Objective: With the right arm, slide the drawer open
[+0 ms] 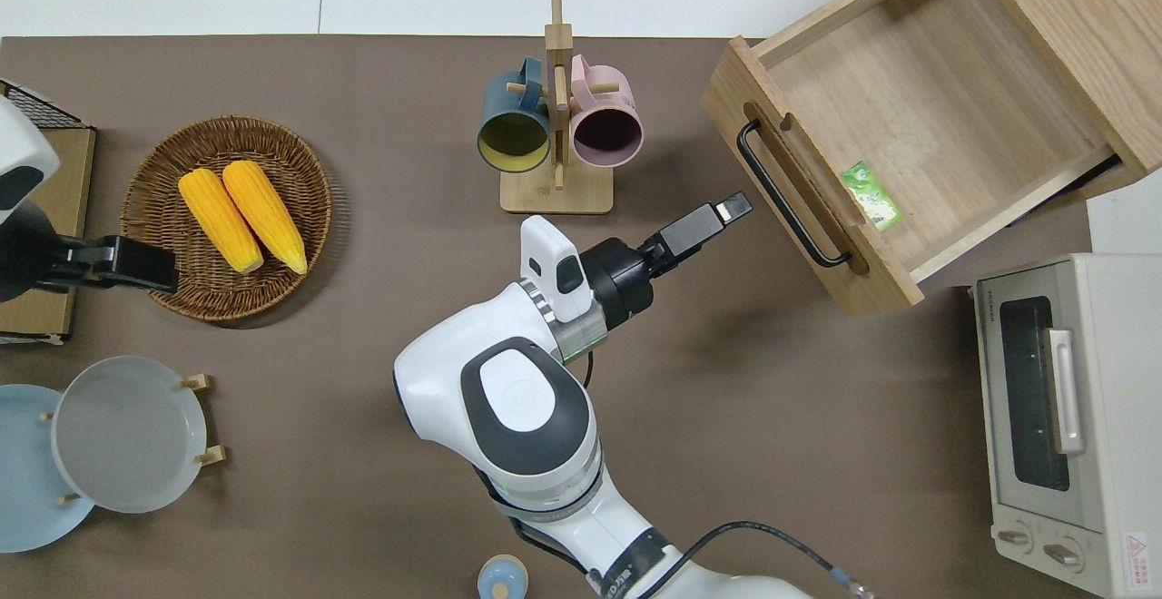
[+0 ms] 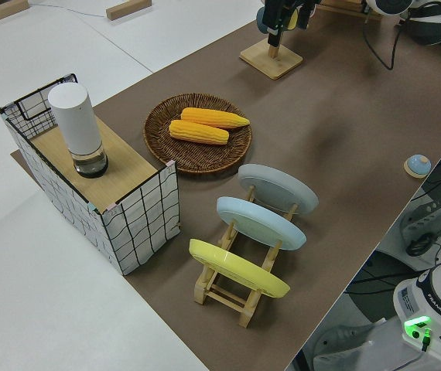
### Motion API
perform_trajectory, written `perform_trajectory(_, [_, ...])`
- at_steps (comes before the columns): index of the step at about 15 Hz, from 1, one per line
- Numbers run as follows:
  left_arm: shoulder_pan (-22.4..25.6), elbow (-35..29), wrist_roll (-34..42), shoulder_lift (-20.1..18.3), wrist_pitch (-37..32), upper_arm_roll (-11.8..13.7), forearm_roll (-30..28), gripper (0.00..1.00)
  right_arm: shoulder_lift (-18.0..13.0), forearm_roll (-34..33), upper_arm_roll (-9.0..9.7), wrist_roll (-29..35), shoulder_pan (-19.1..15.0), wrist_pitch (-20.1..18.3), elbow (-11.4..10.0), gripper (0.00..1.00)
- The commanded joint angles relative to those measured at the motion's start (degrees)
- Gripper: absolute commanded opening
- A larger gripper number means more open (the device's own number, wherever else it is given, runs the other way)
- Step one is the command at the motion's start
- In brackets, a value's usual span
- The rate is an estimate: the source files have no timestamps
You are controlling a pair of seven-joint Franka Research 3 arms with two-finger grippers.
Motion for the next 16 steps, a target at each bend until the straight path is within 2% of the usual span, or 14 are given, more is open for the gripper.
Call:
perform_trajectory(1, [0.22,1.40,0.55,0.65,-1.13,-0.37,0.98,0.99,-3.49,10.04,0.38,-1.10,-1.42,-0.02,3.65,0.987])
perform_trajectory(3, [0.22,1.40,0.55,0.65,-1.13,-0.37,0.98,0.99,-6.56,17.94,0.38,-1.10,-3.96,2.52,3.92,0.987])
perform_trajectory(7, [0.22,1.49,0.55,0.65,-1.13,-0.37,0.98,0.99,-13.07,33.94,0.30,-2.67,-11.17,6.13,3.83,0.987])
perform_trajectory(9, [0.22,1.49,0.55,0.65,-1.13,-0.37,0.98,0.99,-14.83,39.05,0.30,-4.52,-14.25,6.58,3.74,0.987])
perform_trajectory(11, [0.22,1.40,0.55,0.65,-1.13,-0.37,0.98,0.99,-16.94,42.75,0.38,-7.50,-17.24,8.76,3.13,0.987])
perform_trajectory(16, [0.22,1.49,0.55,0.65,-1.13,-0.37,0.98,0.99,-21.78,56.02,0.30,-12.43,-25.94,11.15,-1.00,0.987])
